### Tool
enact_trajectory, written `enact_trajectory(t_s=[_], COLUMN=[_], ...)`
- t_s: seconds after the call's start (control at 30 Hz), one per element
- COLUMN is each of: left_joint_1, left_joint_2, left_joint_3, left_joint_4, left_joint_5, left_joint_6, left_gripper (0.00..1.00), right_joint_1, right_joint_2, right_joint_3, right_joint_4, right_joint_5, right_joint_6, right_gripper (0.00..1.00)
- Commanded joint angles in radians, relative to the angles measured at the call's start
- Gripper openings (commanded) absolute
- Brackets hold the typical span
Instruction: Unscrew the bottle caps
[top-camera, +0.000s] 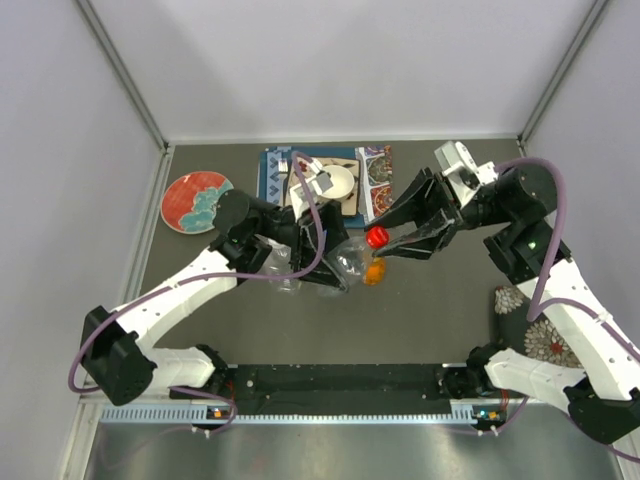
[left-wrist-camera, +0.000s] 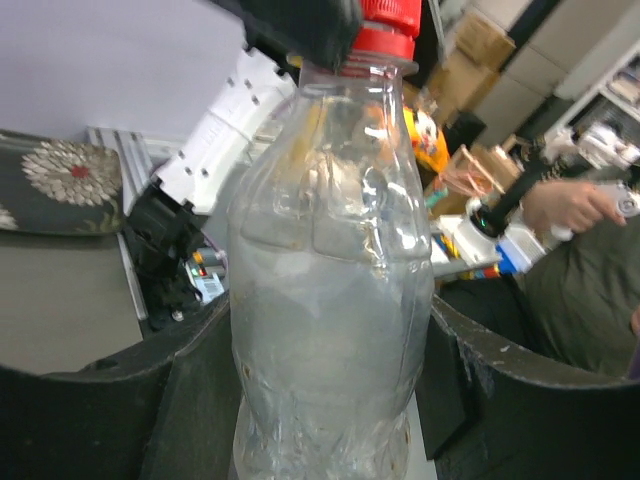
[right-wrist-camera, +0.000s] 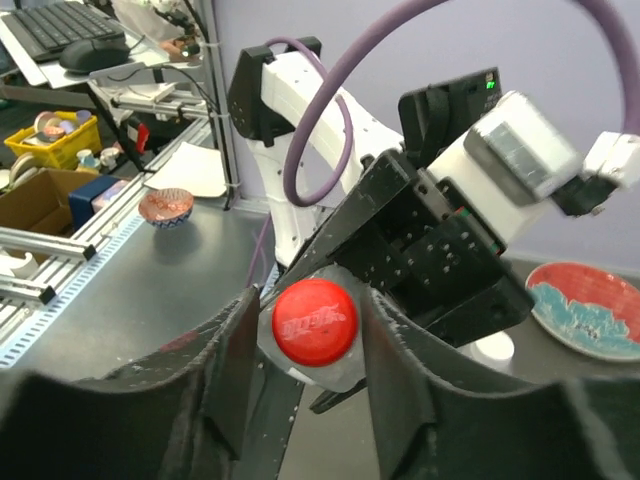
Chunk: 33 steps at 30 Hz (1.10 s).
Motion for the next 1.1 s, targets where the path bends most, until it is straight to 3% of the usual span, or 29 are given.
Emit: enact_trajectory(t_s=[0.0,0.03,0.1,0.13,0.33,0.53,0.67,0.9,1.07], left_joint_1=[0.013,0.010,0.003,0.001,-0.028,-0.149,-0.203,-0.257,-0.296], left_joint_2=[-0.049,-0.071,-0.086,-0.097,-0.138,-0.175,-0.192,-0.204,-0.189], left_joint_3=[0.117,0.135,0.177,0.188,0.194,0.174,0.145,0.119,0.122], left_joint_4=[-0.354,-0.477,-0.697,-0.744,-0.893,-0.941,-0.921,-0.898,-0.903], left_joint_5=[-0.163,-0.203,-0.327,-0.364,-0.681,-1.033,-1.290,-1.517,-1.575], left_joint_6=[0.335,0.499,0.618,0.691,0.816,0.967,0.979,1.013,1.042], left_gripper=[0.29,0.29,0.29,0.29,0.27,0.27,0.25,0.25,0.26], right_joint_1=[-0.033,-0.037,-0.042,-0.043,-0.042,-0.028,0.001,0.036,0.048], right_joint_2=[-0.020,-0.028,-0.032,-0.034,-0.031,-0.045,-0.035,-0.003,0.032], right_joint_3=[-0.009,-0.001,0.031,0.043,0.128,0.125,0.139,0.137,0.142], right_joint_4=[-0.146,-0.156,-0.189,-0.214,-0.240,-0.263,-0.341,-0.421,-0.421], right_joint_5=[0.057,0.096,0.225,0.261,0.524,0.793,0.943,1.020,1.025], right_joint_6=[0.040,0.040,0.036,0.037,0.127,0.252,0.290,0.327,0.335], right_gripper=[0.51,0.57,0.60,0.63,0.72,0.74,0.74,0.71,0.69])
